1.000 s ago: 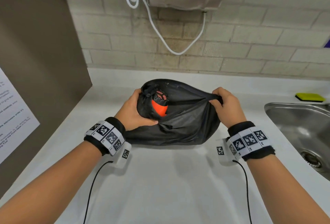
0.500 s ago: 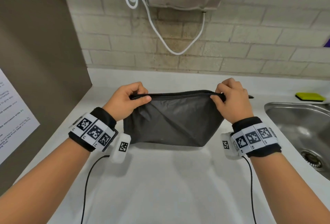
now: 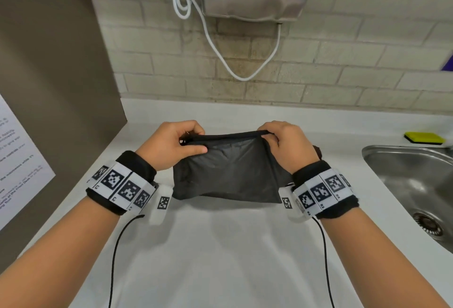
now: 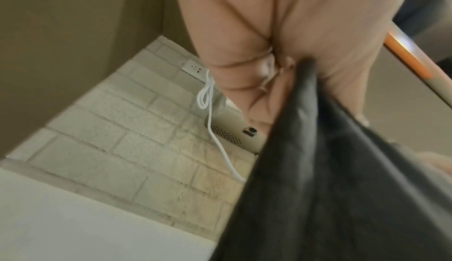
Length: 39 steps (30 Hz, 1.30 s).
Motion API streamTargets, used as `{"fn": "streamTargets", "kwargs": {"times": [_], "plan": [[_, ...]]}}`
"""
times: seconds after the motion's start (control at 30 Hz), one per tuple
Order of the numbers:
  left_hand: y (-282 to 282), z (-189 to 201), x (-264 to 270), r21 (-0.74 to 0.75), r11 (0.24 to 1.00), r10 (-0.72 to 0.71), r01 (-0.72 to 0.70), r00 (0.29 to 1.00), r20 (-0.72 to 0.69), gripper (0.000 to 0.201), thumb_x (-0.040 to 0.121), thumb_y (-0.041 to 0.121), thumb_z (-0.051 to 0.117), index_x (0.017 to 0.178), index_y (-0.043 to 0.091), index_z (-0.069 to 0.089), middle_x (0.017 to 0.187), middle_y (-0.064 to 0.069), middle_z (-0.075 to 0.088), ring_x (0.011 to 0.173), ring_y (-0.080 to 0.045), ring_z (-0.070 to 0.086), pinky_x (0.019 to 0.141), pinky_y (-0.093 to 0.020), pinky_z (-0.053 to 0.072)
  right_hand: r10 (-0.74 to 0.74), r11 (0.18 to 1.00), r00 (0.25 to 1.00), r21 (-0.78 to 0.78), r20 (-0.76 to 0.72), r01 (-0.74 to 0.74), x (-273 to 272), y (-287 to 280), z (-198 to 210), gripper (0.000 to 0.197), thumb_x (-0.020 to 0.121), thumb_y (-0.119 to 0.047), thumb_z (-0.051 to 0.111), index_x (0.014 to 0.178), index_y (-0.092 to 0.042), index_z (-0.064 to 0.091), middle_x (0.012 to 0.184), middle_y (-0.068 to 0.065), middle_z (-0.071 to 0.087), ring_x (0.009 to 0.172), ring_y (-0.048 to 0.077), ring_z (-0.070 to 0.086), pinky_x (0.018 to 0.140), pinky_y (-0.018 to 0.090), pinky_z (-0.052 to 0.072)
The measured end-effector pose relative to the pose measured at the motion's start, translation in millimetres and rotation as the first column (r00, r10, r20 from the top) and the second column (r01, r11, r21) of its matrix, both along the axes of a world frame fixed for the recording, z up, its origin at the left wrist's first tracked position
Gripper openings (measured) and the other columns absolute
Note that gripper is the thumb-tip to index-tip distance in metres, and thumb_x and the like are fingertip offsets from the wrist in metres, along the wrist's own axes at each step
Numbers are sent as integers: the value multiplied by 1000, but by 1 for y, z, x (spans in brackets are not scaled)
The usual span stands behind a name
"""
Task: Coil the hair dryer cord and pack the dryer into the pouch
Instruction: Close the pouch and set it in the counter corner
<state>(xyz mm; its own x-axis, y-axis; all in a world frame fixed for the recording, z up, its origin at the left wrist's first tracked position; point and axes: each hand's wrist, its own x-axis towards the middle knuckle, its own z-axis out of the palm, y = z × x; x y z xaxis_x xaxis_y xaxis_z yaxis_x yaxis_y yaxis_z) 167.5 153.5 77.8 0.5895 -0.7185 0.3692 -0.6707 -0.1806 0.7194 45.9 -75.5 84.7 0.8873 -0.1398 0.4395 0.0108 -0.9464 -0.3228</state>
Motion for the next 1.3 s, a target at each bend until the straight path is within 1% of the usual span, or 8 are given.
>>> {"fn": "streamTargets", "kwargs": {"times": [0.2, 0.4, 0.6, 0.73, 0.9, 1.03, 1.13, 1.3], "plan": [[-10, 0, -10, -202, 960, 247, -193, 925, 288, 12, 75, 15, 73, 87, 15, 75, 97, 13, 62, 79, 15, 54, 76, -1, 38, 77, 957, 996, 277, 45, -86, 6, 14, -8, 29, 90, -6, 46, 117, -13, 53, 108, 9, 57, 99, 20, 54, 88, 20, 38], [-8, -1, -9, -216, 962, 236, -168, 910, 340, 15, 75, 11, 72, 89, 15, 75, 104, 7, 61, 76, 12, 54, 79, -3, 40, -17, 978, 998, 209, -55, 28, 14, 8, -7, 14, 86, -20, 58, 86, -7, 63, 85, 6, 57, 84, 25, 56, 79, 33, 44], [-1, 0, -9, -200, 933, 303, -300, 953, -16, 17, 81, 8, 66, 93, 18, 72, 85, 15, 66, 75, 11, 60, 72, -4, 45, -29, 975, 1000, 221, -1, 29, 16, 12, -10, 9, 88, -3, 50, 86, 0, 58, 88, 7, 53, 83, 25, 53, 80, 34, 45], [4, -2, -6, -34, 962, 258, -271, 942, -216, 20, 82, 14, 65, 98, 26, 64, 85, 7, 65, 67, -9, 61, 58, -12, 49, 13, 956, 1000, 292, 22, -18, 15, 17, -13, 25, 89, 3, 41, 103, -8, 58, 102, 10, 61, 94, 24, 57, 88, 33, 46], [5, -1, -10, 30, 978, 210, -209, 947, -244, 22, 81, 11, 67, 93, 28, 61, 80, 0, 63, 66, -17, 58, 55, -16, 50, 63, 932, 996, 361, -59, -37, 17, 21, -9, 38, 89, 2, 38, 115, -17, 57, 116, 4, 62, 109, 21, 56, 99, 27, 41], [1, 1, -11, -55, 967, 236, -249, 954, -184, 22, 82, 12, 66, 80, 34, 61, 75, 3, 61, 55, -2, 55, 50, -8, 43, 183, 942, 976, 305, -121, -139, 20, 41, -7, 35, 88, -25, 51, 123, -29, 53, 122, 0, 61, 114, 19, 55, 103, 40, 42], [-5, 5, -11, -148, 948, 251, -283, 946, -205, 21, 83, 11, 64, 77, 32, 62, 70, 5, 59, 51, -1, 52, 48, -7, 41, 160, 958, 982, 254, -103, -130, 23, 56, -6, 24, 88, -26, 52, 110, -21, 62, 115, 0, 62, 108, 23, 54, 97, 46, 41], [-6, 9, -13, -196, 953, 146, -233, 914, -379, 24, 90, 4, 51, 80, 25, 56, 54, 9, 59, 45, -1, 49, 45, -17, 43, 7, 997, 999, 79, -37, -4, 24, 66, -6, 20, 91, -24, 50, 101, -17, 65, 113, 0, 57, 107, 25, 43, 89, 37, 34]]}}
